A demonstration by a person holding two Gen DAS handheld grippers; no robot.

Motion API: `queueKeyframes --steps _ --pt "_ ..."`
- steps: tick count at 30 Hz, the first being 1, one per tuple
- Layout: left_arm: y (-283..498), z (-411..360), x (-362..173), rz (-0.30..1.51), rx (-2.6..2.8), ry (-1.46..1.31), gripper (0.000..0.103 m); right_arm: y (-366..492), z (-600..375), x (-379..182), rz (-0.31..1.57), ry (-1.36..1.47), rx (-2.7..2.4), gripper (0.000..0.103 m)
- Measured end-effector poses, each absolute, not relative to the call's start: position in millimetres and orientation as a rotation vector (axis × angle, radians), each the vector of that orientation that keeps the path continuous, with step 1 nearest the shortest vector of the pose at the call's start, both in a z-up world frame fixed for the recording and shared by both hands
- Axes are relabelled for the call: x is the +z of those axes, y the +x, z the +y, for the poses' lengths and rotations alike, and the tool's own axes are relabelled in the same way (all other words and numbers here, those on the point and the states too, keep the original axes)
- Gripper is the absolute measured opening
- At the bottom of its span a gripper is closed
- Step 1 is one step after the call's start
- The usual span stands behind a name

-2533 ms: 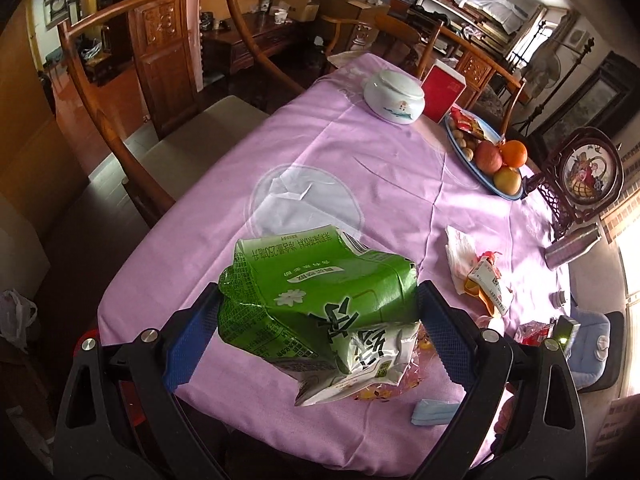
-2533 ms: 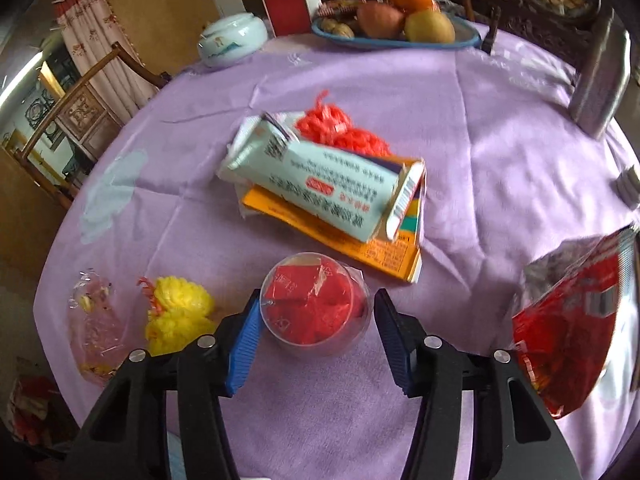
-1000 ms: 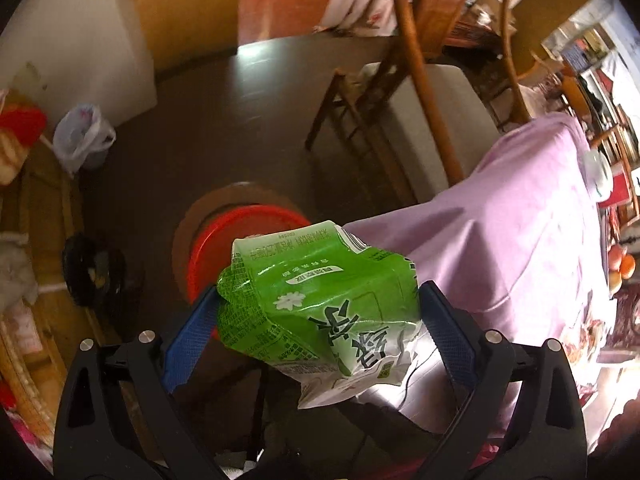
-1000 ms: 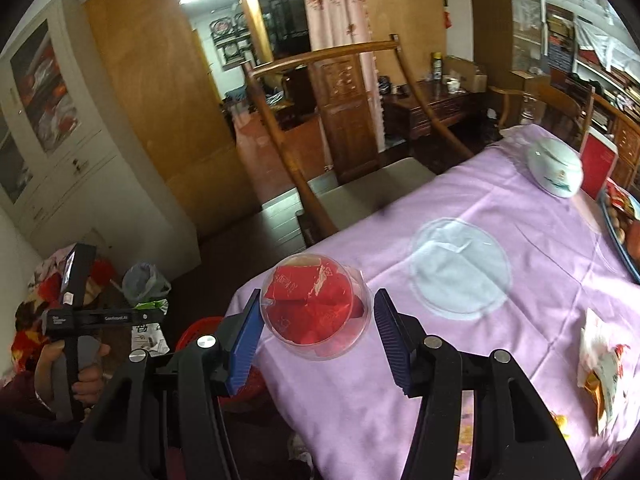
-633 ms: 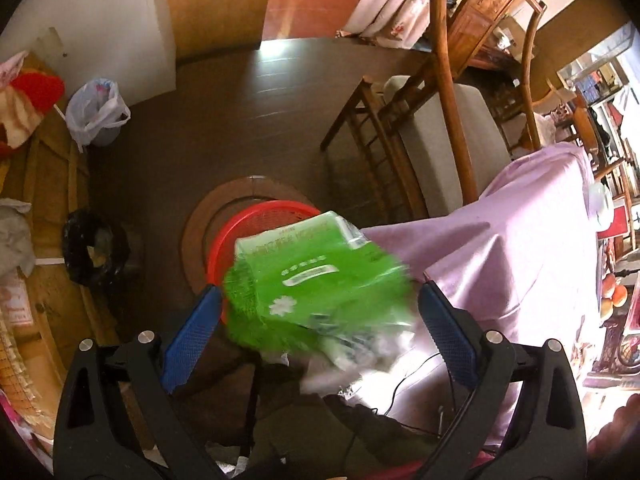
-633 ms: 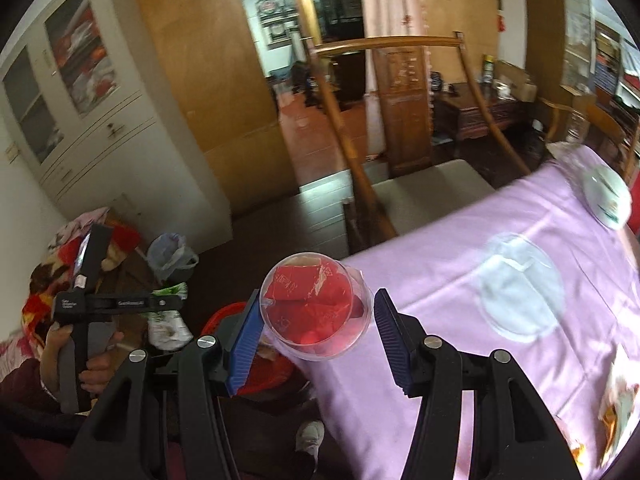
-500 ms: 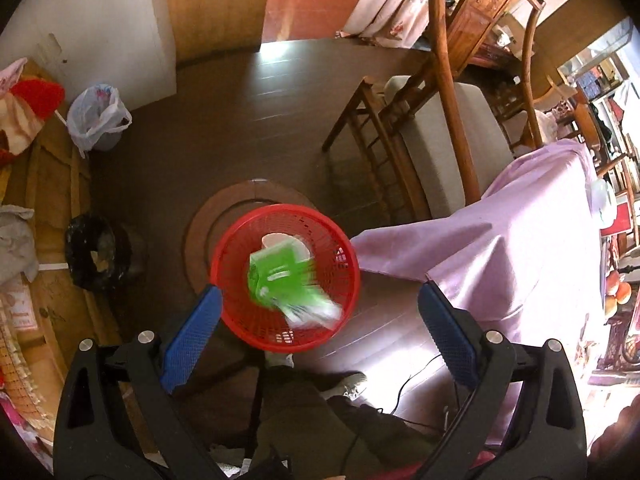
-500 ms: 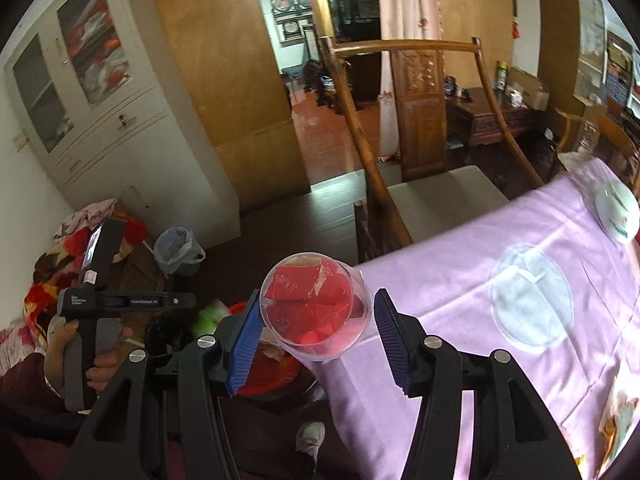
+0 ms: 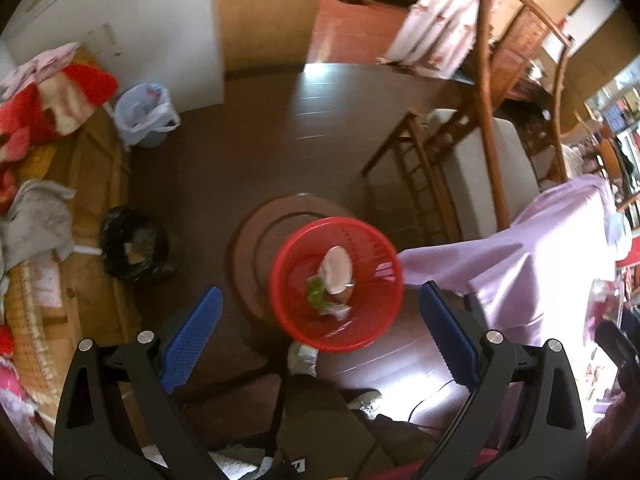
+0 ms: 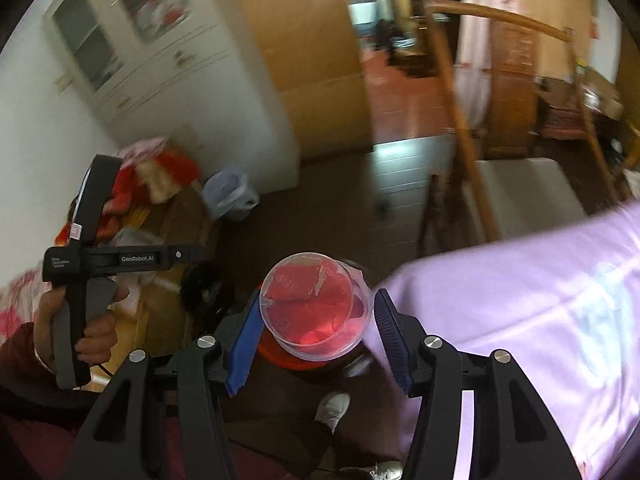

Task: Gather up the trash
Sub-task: 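Drop the green packet from the left tool while the right tool drops the jelly cup, then bring both tools back over the table toward the remaining trash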

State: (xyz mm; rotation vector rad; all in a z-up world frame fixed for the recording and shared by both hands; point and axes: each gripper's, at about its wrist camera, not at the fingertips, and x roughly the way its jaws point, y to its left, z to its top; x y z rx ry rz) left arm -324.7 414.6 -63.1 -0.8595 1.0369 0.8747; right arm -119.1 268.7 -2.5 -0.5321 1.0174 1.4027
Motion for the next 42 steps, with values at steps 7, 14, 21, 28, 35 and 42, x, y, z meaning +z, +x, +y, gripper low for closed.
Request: queueKeyframes --steps 7,14,21,28,35,42 --pt "-363.2 414.7 -58.4 1.014 0.957 -0.902 0.095 -141.4 300.4 10.0 0.96 -0.492 1.506 0.066" --pt "-344.2 416.3 -52.0 1.0 0.914 -0.875 0.095 -123.6 279.9 15.0 0.955 -0.455 1.442 0.066" --pt "-275.8 402.8 -43.7 1.027 0.76 -0.752 0.095 -82.0 228.1 18.5 0.946 -0.365 1.264 0.067" --pt "-177.7 363.6 -34.8 1.072 0.521 -0.583 0.095 -40.4 131.9 23.6 0.924 -0.219 0.997 0.067" --pt "-67.8 270.9 -21.6 1.103 0.202 -0.367 0.095 -22.0 -4.2 22.5 0.916 -0.018 0.65 0.068" --pt "-1.3 153.5 -26.0 1.137 -0.075 -0.209 0.095 -42.0 -135.8 15.2 0.912 0.159 0.339 0.068"
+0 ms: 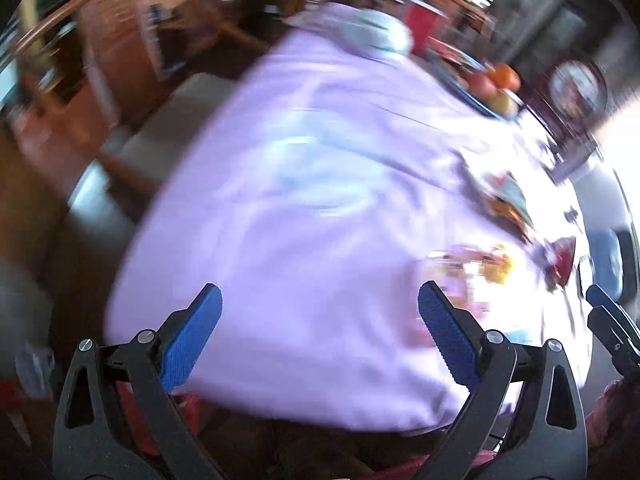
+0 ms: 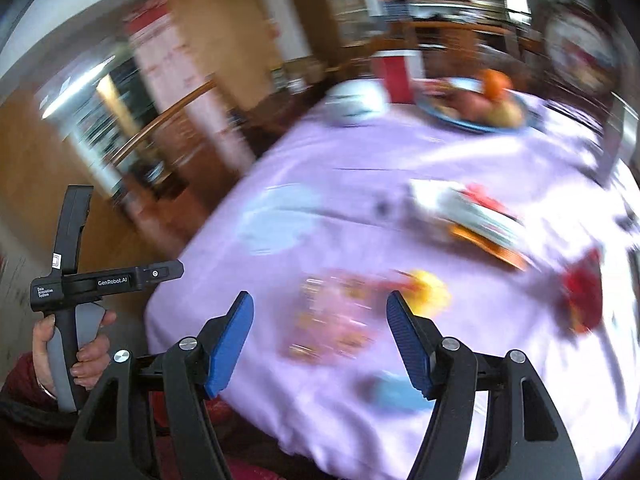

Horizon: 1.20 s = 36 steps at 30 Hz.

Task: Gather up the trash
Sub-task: 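Bring both tools back over the table toward the remaining trash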

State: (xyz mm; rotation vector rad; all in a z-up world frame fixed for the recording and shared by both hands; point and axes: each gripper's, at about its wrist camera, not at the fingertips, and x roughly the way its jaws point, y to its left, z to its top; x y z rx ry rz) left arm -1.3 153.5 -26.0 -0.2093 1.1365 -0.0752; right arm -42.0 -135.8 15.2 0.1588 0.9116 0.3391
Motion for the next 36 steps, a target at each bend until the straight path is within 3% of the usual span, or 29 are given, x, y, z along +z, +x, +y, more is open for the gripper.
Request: queueKeyframes --steps 18,25,31,36 --pt "62.3 -79.4 -69.0 1.237 -0.407 0.026 0.095 -78.2 -307.3 1.8 0.868 0.269 0.016 0.068" --pt "83.2 -90.7 -111.0 1.324 -0.329 0.036 0.093 -72.3 -328.1 -6.4 0.899 0.259 0.005 0.068" --pt "91.5 -67.8 -108.1 1.295 -0.265 -0.01 0.07 -56.9 -333.3 -15.0 0.923 0.27 0.036 0.068" --pt "94.3 -51.5 -98.7 1.291 -0.234 -0.057 0.072 -38.7 -319.4 -22.9 0.946 0.257 0.109 0.068"
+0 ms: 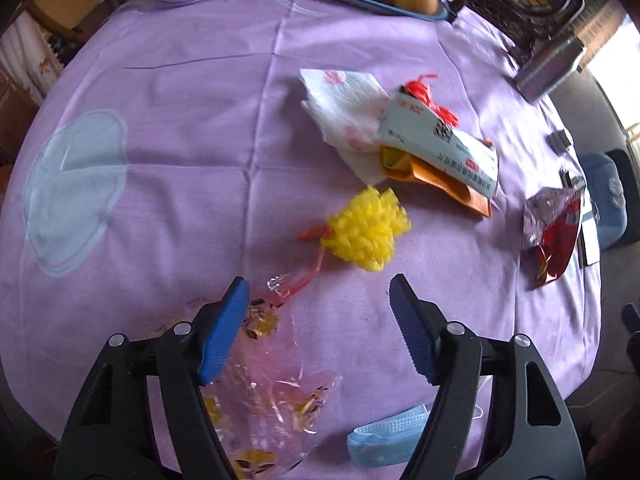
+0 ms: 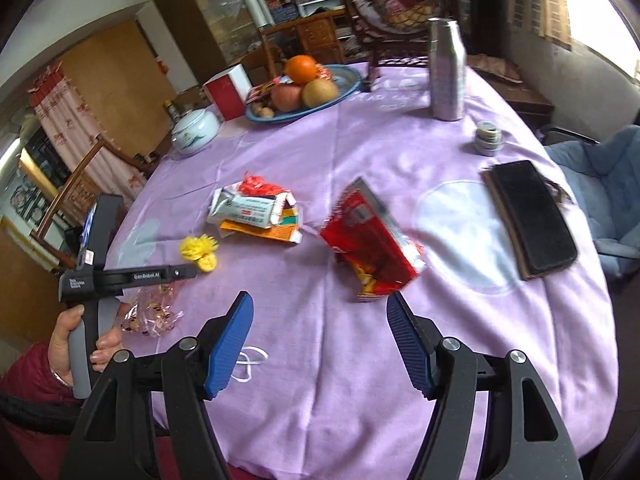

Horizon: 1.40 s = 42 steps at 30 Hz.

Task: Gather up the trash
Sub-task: 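Bring both tools back over the table toward the remaining trash, then grasp the yellow pom-pom with the left tool while the right tool grasps the white medicine box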

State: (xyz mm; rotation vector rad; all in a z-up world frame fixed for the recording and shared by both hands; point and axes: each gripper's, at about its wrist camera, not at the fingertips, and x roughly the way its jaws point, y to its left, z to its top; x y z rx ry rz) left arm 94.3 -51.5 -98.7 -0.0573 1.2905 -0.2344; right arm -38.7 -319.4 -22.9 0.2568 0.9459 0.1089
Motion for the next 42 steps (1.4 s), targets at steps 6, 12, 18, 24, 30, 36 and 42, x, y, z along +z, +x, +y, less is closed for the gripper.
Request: queueKeyframes --steps 6,12,18,24,30,36,42 --pt "107.7 -71.4 -101.5 1.292 -0.242 -0.02 0.075 -33.8 -309.4 -22.7 0.948 0.22 0.136 0.068" --pt "120.2 -90.4 -114.2 1.307 -0.269 -0.007 0.041 -35.7 -324.4 -22.6 0.942 0.249 0.09 0.068" --pt "110.6 -75.2 -77.9 1.224 -0.31 -0.054 0.037 -8.9 -316.5 -28.9 0.951 0.26 0.152 0.068" --pt "95.3 -38.8 -35.5 1.156 -0.238 -0.1 0.037 44.7 -280.7 -40.1 0.962 0.225 0.302 0.068" --pt "67.9 -3.2 -19.4 1.157 -0.116 -0.136 0.037 98.8 -251.8 -63.8 0.989 0.186 0.385 0.068" --pt "47.2 17.0 -13.6 1.156 -0.025 -0.155 0.037 133.1 -249.4 -93.0 1.048 0.188 0.362 0.069" --pt "40.3 31.1 -10.9 1.146 0.005 -0.179 0.037 107.7 -212.4 -71.8 1.009 0.178 0.604 0.069"
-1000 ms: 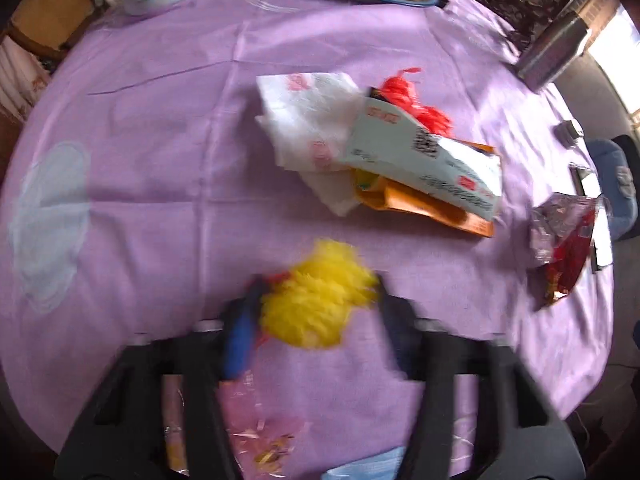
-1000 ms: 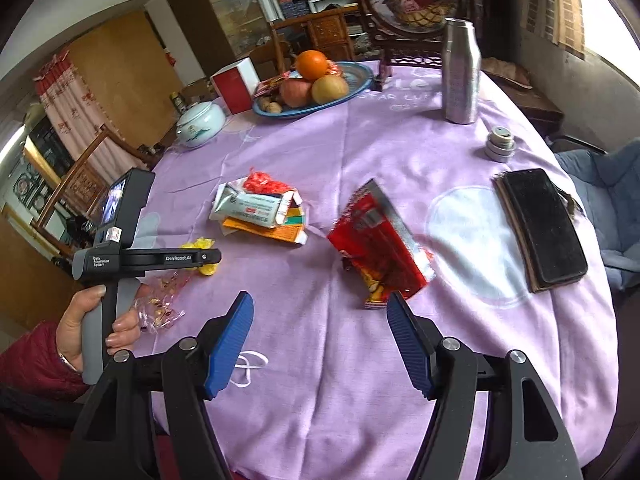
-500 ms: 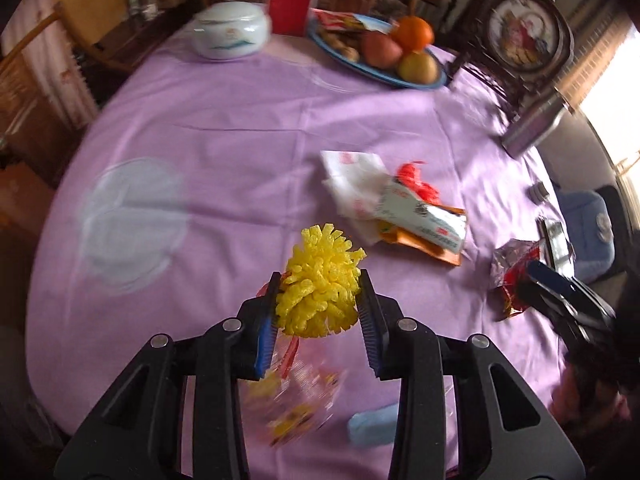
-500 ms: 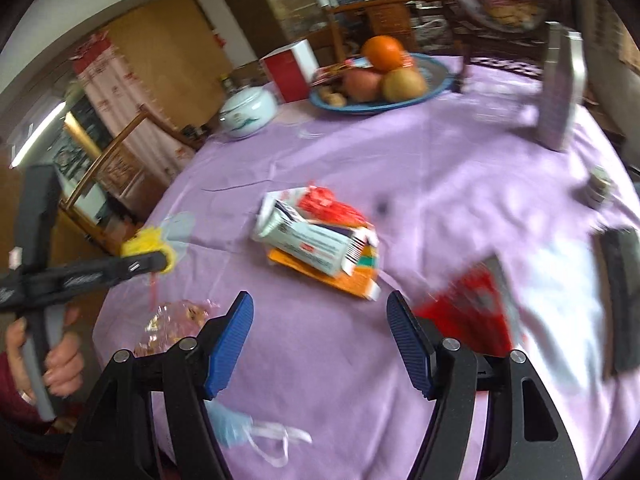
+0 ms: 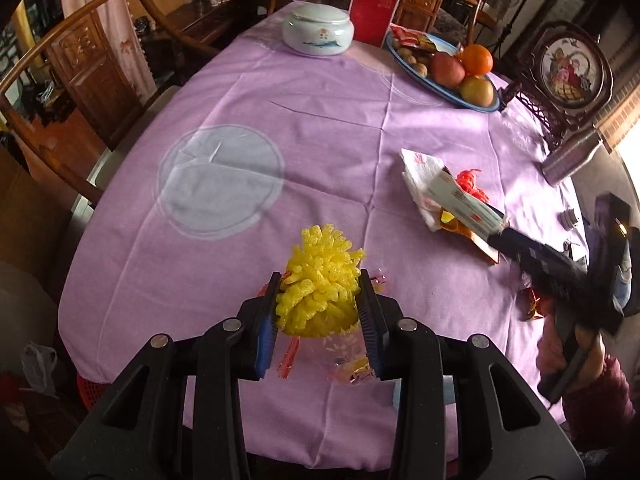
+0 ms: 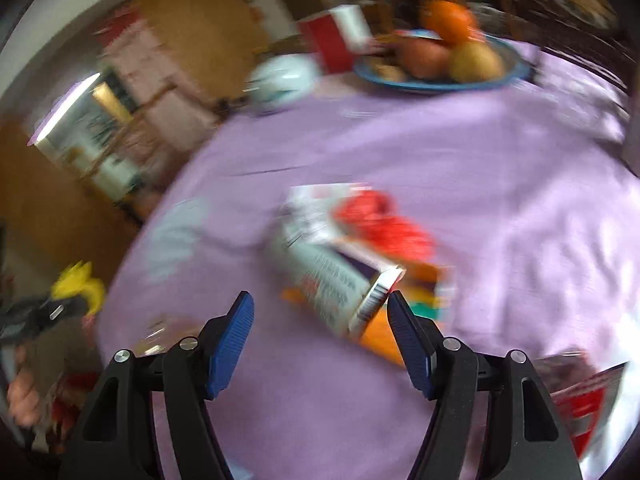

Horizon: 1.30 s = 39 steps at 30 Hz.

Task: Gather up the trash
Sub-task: 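Grasp the yellow pom-pom with the left tool while the right tool grasps the white medicine box, then carry both items to the red basket while the left tool drops the pom-pom in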

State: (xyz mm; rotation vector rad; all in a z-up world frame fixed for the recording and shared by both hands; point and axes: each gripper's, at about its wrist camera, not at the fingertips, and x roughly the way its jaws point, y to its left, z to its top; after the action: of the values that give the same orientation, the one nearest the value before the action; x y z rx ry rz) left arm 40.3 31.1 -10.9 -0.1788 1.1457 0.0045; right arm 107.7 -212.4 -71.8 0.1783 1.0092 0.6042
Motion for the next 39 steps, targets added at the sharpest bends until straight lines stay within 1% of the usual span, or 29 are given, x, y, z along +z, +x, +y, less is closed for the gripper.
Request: queueKeyframes --steps 5,8,12,19,21,22,23,24,27,33,39 --pt "40.4 33.6 -6.5 1.125 -0.009 -0.185 0.037 86.6 -196.5 -53.4 0.966 0.145 0.643 0.068" --pt "37.2 36.7 -5.6 1.122 -0.008 -0.187 0.037 95.5 -193.0 -50.9 0.958 0.061 0.574 0.068" --pt "28.2 49.9 -3.6 1.118 0.027 -0.2 0.037 119.5 -194.6 -51.2 0.945 0.045 0.537 0.068" --pt "9.8 82.9 -1.0 1.113 0.138 -0.255 0.037 154.9 -178.5 -81.5 1.015 -0.012 0.497 0.068" --pt "4.8 90.7 -1.1 1.114 0.161 -0.266 0.037 160.0 -174.3 -90.3 1.039 -0.009 0.483 0.065" --pt "3.6 93.6 -1.3 1.115 0.167 -0.27 0.037 162.9 -172.6 -93.7 1.049 -0.004 0.48 0.057" --pt "1.9 96.7 -1.3 1.116 0.174 -0.273 0.037 164.8 -171.4 -96.8 1.059 0.001 0.479 0.043" --pt "0.8 99.0 -1.4 1.116 0.177 -0.275 0.037 164.5 -170.6 -97.9 1.066 0.006 0.481 0.039" --pt "-0.3 103.7 -0.4 1.111 0.175 -0.281 0.037 158.1 -171.7 -87.2 1.034 0.054 0.503 0.038" --pt "6.6 110.3 3.2 1.089 0.125 -0.286 0.037 121.6 -164.4 -35.8 0.92 0.064 0.552 0.038" --pt "10.6 116.1 8.2 1.059 0.062 -0.286 0.037 88.2 -148.5 -1.9 0.885 0.084 0.584 0.038"
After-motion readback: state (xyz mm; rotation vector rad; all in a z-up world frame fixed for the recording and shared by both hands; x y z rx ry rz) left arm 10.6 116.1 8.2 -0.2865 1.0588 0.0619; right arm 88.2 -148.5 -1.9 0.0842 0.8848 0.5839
